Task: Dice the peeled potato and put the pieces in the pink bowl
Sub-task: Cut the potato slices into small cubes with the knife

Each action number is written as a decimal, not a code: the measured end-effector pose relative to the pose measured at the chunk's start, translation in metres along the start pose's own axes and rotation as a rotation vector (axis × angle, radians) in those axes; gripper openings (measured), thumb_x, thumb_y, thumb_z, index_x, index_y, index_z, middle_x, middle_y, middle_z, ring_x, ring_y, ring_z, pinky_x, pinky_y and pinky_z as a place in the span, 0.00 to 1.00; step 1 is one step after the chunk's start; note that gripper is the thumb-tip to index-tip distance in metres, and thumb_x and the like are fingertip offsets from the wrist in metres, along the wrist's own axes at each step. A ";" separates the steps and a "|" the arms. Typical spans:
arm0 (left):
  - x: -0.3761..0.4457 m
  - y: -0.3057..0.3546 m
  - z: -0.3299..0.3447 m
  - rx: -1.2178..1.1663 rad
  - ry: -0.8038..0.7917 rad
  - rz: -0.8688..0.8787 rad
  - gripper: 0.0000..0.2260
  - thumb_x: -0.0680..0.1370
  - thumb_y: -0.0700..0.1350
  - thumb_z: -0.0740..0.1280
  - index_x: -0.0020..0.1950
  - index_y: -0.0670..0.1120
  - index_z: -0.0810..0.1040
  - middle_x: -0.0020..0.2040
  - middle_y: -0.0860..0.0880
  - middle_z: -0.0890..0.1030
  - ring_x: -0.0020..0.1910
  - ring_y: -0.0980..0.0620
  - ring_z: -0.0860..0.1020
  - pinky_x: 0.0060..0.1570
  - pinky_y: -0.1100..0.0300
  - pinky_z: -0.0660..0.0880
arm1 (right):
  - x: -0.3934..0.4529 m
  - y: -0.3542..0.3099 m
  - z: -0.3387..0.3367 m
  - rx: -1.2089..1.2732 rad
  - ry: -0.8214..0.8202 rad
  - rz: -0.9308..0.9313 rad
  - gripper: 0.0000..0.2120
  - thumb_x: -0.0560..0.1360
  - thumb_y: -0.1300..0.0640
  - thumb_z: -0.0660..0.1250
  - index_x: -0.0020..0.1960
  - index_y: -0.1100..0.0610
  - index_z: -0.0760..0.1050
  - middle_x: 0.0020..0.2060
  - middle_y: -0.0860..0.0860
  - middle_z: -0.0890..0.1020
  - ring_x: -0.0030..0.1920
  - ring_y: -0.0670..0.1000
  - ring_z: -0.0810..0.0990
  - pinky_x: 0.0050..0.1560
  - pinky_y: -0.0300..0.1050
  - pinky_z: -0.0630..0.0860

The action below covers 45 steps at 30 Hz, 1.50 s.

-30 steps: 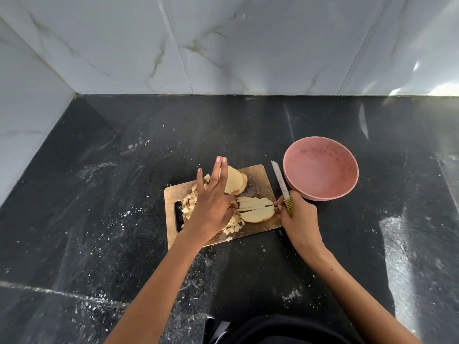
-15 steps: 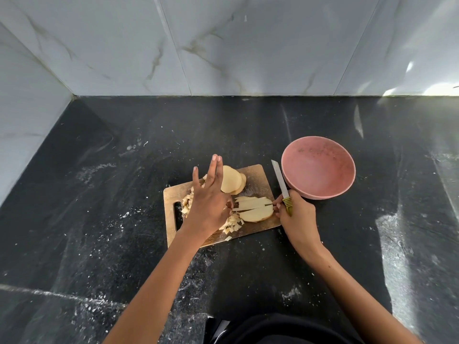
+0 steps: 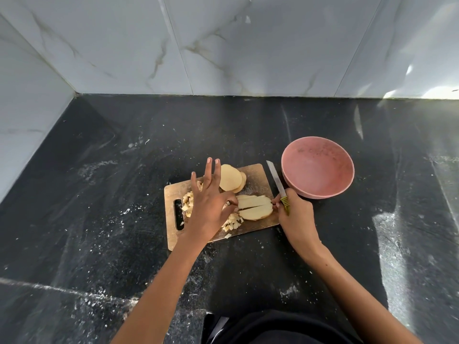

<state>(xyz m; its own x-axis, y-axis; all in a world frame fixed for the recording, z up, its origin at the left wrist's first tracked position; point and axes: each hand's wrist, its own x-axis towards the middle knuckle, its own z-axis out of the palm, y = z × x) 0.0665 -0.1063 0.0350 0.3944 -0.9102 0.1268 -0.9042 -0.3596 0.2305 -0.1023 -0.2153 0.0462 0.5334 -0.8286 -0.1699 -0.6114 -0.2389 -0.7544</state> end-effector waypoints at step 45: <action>-0.006 0.051 0.013 -0.119 -0.144 0.147 0.31 0.75 0.55 0.69 0.74 0.43 0.66 0.73 0.45 0.68 0.73 0.49 0.63 0.71 0.62 0.44 | -0.043 -0.003 -0.020 -0.322 -0.267 0.116 0.07 0.83 0.52 0.51 0.50 0.56 0.62 0.35 0.52 0.74 0.36 0.55 0.74 0.39 0.51 0.72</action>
<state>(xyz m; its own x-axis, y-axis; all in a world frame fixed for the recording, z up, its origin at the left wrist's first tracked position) 0.0162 -0.1216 0.0338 0.2251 -0.9739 0.0302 -0.9211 -0.2025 0.3325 -0.1346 -0.1890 0.0686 0.5572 -0.7096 -0.4313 -0.8046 -0.3330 -0.4916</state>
